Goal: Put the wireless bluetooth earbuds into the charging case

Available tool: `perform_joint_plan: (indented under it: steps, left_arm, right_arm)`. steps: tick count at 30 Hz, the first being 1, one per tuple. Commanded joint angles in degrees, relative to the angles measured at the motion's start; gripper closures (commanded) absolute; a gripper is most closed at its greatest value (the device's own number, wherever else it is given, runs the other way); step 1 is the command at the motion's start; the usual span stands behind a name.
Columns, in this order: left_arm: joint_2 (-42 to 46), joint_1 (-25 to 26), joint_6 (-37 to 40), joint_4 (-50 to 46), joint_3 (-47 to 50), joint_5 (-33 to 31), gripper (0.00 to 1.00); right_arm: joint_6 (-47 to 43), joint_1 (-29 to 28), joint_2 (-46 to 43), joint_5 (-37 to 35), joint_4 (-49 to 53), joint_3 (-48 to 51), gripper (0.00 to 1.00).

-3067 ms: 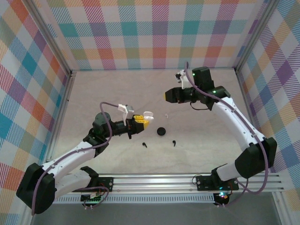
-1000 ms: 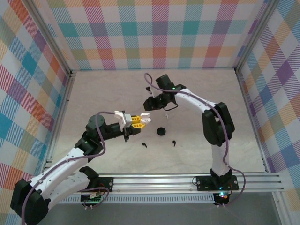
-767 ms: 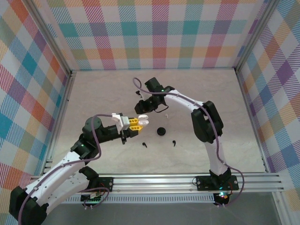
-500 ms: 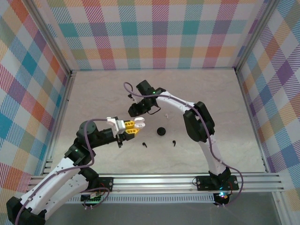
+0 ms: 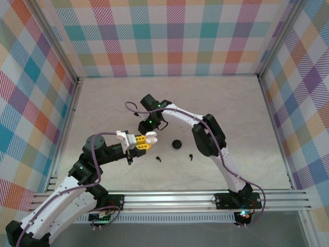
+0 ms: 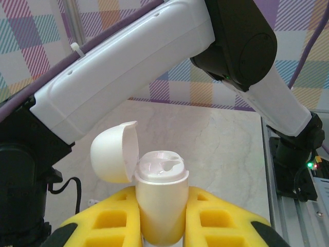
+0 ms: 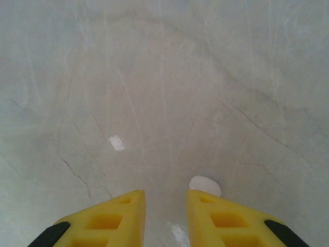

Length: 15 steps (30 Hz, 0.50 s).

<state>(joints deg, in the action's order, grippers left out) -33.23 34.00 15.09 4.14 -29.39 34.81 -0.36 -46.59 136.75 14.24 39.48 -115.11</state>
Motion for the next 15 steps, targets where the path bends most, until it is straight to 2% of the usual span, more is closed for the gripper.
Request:
perform_joint_plan:
  steps: [1,15]
  left_arm:
    - [1.11,0.45,0.73,-0.94,0.03,0.0,1.0]
    - [2.71,0.45,0.75,-2.25,0.11,-0.25,1.0]
  right_arm:
    - [-1.89,-0.49,1.13,-1.93,2.87,-2.4,0.71]
    - [-1.8,-0.7,1.04,-2.31,4.51,-4.31,0.72]
